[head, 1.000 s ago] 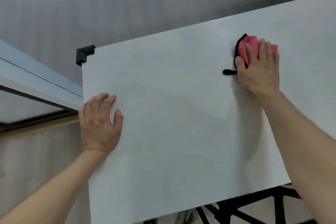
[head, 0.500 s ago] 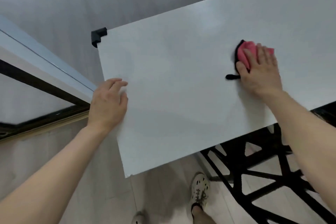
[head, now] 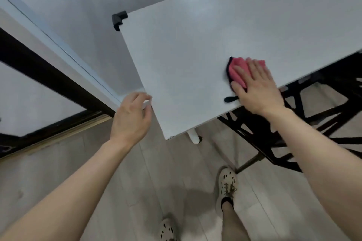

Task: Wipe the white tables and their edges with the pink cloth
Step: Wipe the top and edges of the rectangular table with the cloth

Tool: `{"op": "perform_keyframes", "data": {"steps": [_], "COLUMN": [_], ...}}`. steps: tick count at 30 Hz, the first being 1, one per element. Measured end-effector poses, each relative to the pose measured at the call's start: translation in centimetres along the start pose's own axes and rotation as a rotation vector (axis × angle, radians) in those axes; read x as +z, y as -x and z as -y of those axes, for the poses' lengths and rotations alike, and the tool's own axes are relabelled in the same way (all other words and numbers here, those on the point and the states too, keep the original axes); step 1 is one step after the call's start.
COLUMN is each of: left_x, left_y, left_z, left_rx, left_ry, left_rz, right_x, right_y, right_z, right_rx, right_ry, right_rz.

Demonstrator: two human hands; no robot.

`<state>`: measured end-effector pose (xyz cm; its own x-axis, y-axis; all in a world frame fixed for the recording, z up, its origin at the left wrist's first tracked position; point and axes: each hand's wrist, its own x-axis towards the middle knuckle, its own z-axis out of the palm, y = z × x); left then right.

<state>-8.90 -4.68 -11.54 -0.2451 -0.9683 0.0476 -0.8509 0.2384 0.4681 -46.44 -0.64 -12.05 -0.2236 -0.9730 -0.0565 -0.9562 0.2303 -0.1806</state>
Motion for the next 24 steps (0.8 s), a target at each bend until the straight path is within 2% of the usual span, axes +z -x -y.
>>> {"op": "perform_keyframes", "data": {"steps": [2,3,4,7,10,14,20,24], "left_x": [0.1,0.1,0.1,0.0,-0.5,-1.0,-0.8,0.9], "left_y": [0.8,1.1,1.3,1.9,1.5,-0.9,-2.3,-0.8], "left_z": [0.5,0.7,1.0,1.7,2.0,2.3,3.4,1.9], "left_rx": [0.036,0.039,0.034,-0.01,-0.055,-0.139,-0.294,-0.378], "left_ry": [-0.005,-0.014,-0.02,-0.002,0.02,0.07,0.114,0.299], "left_rz": [-0.007,-0.01,-0.009,0.006,0.009,-0.014,-0.102,-0.049], "right_x": [0.2,0.9,1.9,4.6,4.4,3.4,3.5,3.9], "right_y": [-1.3,-1.7,-1.5,2.0,4.2,1.6,-14.9,-23.4], "right_z": [0.2,3.2,6.9,15.8,15.2,15.0,24.6,30.4], "right_rx": [0.247,0.275,0.199,-0.265,-0.463,-0.493,-0.487,-0.58], "right_ry": [0.003,-0.003,-0.003,-0.02,0.002,0.0,-0.039,0.012], "right_rz": [-0.073,-0.092,-0.096,-0.014,0.03,0.105,0.138,0.15]}}
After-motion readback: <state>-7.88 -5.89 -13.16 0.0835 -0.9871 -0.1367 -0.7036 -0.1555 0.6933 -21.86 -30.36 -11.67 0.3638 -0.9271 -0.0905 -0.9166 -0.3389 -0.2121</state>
